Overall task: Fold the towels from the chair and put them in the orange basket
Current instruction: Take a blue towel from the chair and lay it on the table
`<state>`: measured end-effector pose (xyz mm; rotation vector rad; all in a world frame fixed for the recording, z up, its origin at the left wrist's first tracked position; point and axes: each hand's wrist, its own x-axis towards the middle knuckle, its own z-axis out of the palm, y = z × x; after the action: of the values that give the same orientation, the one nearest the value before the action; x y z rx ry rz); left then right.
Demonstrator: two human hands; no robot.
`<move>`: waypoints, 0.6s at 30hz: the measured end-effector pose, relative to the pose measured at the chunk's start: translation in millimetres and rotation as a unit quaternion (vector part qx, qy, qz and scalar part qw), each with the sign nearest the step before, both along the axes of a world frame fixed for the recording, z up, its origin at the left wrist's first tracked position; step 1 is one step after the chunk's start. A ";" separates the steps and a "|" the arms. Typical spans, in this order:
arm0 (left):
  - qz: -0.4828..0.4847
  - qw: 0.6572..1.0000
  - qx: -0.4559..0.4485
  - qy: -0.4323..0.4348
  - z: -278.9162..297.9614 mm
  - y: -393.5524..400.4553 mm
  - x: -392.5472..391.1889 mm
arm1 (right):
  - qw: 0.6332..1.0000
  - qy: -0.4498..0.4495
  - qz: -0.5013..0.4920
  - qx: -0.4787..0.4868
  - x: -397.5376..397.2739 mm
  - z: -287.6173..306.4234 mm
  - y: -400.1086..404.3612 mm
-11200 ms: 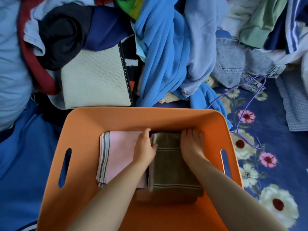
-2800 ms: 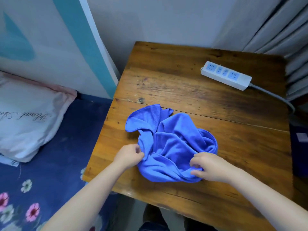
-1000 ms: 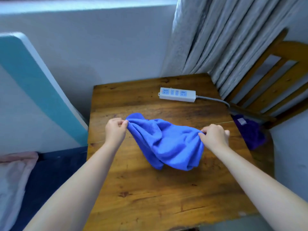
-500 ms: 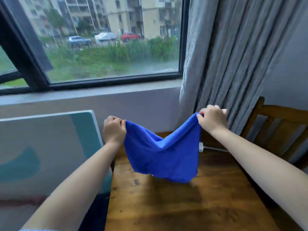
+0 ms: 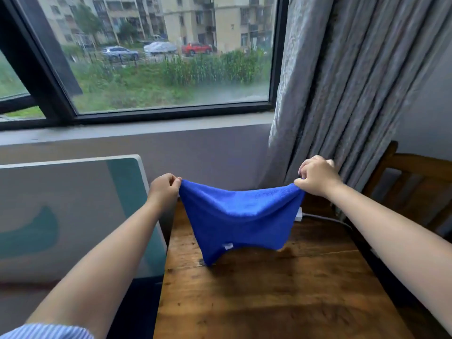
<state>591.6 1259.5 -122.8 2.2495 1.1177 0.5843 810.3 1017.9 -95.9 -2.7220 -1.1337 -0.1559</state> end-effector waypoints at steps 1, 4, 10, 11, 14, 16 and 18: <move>-0.001 1.000 -0.006 0.013 -0.9 -1.1 0.8 | 1.000 -0.002 -0.008 0.004 -1.1 -1.1 1.6; -0.008 0.998 0.008 0.065 2.0 4.1 10.0 | 0.999 0.004 -0.037 0.005 1.0 1.0 9.7; 0.028 0.989 0.102 0.104 18.8 16.9 30.2 | 0.995 -0.052 -0.079 0.033 12.3 8.0 33.1; 0.038 0.989 0.109 0.092 22.9 18.4 33.0 | 0.992 -0.062 -0.089 0.065 14.3 8.8 35.5; 0.061 0.990 0.127 0.025 39.7 23.9 37.0 | 0.976 -0.095 -0.090 0.176 16.4 16.3 38.1; 0.044 0.990 0.129 -0.025 48.8 25.4 35.9 | 0.971 -0.117 -0.047 0.204 15.8 17.2 35.0; -0.001 0.994 0.090 -0.058 52.1 22.0 35.8 | 0.974 -0.100 0.010 0.205 11.2 13.8 31.4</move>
<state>627.4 1281.6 -70.7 2.3323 1.0419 0.8345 821.5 1049.3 -82.1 -2.3655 -1.0394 -0.6011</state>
